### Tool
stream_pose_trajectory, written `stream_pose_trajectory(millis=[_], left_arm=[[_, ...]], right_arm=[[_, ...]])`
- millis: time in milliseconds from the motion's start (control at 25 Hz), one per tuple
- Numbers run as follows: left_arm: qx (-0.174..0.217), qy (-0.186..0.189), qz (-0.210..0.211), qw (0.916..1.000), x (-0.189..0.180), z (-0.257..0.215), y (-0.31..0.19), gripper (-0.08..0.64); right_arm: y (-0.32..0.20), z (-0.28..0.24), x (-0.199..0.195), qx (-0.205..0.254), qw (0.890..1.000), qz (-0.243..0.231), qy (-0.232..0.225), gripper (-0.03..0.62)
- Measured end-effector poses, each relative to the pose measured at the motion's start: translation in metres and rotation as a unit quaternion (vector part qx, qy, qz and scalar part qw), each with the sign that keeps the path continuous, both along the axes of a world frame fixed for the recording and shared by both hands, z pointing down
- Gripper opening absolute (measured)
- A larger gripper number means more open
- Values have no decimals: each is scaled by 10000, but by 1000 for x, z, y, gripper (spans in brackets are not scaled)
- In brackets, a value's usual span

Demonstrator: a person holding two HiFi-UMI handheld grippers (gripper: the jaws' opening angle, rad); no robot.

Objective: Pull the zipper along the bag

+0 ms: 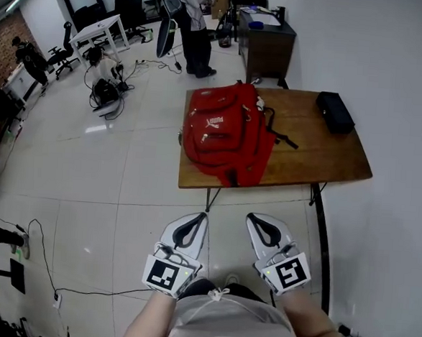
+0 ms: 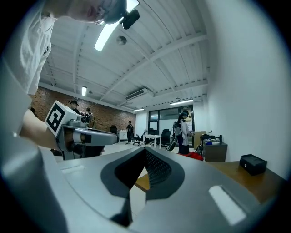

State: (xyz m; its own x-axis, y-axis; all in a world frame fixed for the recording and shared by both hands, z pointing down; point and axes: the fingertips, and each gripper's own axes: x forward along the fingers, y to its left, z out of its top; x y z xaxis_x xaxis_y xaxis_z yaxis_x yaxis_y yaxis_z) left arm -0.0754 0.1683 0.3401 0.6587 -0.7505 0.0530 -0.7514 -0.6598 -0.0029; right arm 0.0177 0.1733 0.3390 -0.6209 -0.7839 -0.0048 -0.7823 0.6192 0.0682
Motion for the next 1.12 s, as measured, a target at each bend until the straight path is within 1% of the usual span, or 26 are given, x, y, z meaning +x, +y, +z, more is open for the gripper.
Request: stream_pose_trajectory(millis=[80, 200, 320, 440, 640, 760, 880, 1120], left_arm=[[-18, 0, 13, 10000, -11, -2, -1, 6], [-72, 47, 9, 10000, -26, -3, -4, 6], [181, 118, 14, 9998, -38, -18, -7, 6], [218, 167, 83, 9996, -50, -22, -11, 6], [173, 240, 154, 9994, -66, -25, -13, 6], [137, 196, 204, 9995, -72, -24, -12, 6], [226, 336, 266, 9988, -72, -30, -10, 6], [191, 384, 286, 9987, -77, -29, -6, 6]], right_arm=[[-1, 3, -10, -43, 10000, -8, 63, 5], [-3, 7, -23, -245, 9997, 42, 61, 5], [-6, 6, -35, -326, 9994, 93, 85, 5], [-10, -2, -45, -270, 9994, 216, 75, 5], [-13, -18, -58, 63, 9990, 388, 196, 5], [-14, -22, -64, 167, 9986, 439, 238, 5], [-13, -23, -67, 160, 9985, 476, 234, 5], [-8, -15, -72, -97, 9984, 517, 194, 5]])
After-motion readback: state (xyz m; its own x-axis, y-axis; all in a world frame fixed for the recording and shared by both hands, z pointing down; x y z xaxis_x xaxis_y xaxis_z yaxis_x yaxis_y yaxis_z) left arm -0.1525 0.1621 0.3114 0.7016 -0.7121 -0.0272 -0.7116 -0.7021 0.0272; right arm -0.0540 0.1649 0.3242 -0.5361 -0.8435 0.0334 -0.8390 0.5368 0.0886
